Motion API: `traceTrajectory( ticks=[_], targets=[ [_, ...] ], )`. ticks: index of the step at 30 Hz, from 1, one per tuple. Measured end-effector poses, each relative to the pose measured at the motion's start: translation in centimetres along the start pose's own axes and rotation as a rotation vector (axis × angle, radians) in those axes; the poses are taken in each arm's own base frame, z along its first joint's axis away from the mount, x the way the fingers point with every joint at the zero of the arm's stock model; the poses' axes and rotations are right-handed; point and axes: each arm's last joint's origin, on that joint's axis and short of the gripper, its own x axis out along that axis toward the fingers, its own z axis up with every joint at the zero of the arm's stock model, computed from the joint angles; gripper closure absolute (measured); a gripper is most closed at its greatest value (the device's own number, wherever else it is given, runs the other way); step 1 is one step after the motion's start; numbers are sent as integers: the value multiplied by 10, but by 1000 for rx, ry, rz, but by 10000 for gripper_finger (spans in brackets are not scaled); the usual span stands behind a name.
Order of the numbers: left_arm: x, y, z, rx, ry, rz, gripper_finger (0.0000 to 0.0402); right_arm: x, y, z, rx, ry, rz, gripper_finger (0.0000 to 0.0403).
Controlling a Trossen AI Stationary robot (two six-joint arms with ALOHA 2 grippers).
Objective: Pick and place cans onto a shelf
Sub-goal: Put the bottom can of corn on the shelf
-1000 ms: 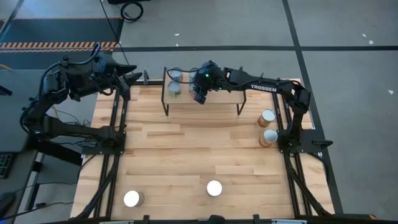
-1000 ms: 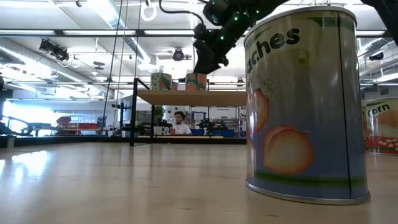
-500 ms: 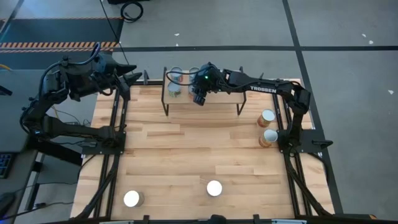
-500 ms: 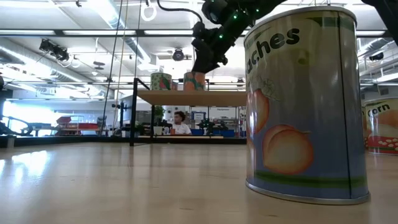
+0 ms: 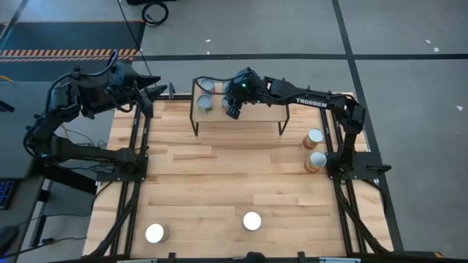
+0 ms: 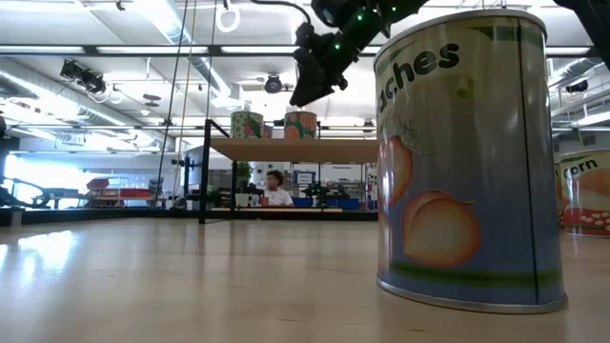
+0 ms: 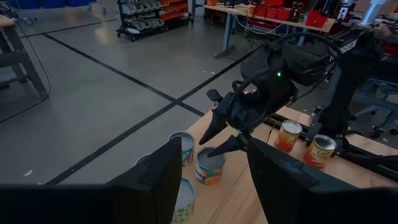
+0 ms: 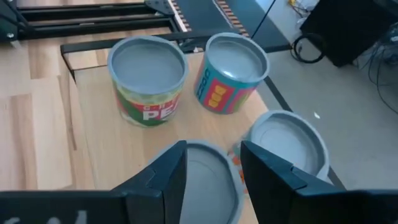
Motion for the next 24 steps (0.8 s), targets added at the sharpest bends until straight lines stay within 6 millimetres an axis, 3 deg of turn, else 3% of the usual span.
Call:
traceTrajectory(
  ticks=[3, 6, 9, 14, 19, 24],
  targets=[
    [0, 0, 0, 0, -4, -1, 214, -6, -2, 6, -2, -19, -3, 245],
    [0, 0, 1, -1, -6, -1, 214, -24, -6, 15, 1, -60, -23, 245],
    [0, 0, 3, -8, -27, -5, 214, -56, -13, 23, 8, -105, -54, 245],
    [0, -1, 4, -13, -39, -13, 214, -126, -27, 33, 28, -197, -100, 245],
    [0, 0, 4, -20, -42, 0, 214, -185, -24, 24, 18, -221, -73, 245],
    [0, 0, 4, -31, -46, 23, 214, -218, 1, 0, -21, -233, 29, 245]
  ],
)
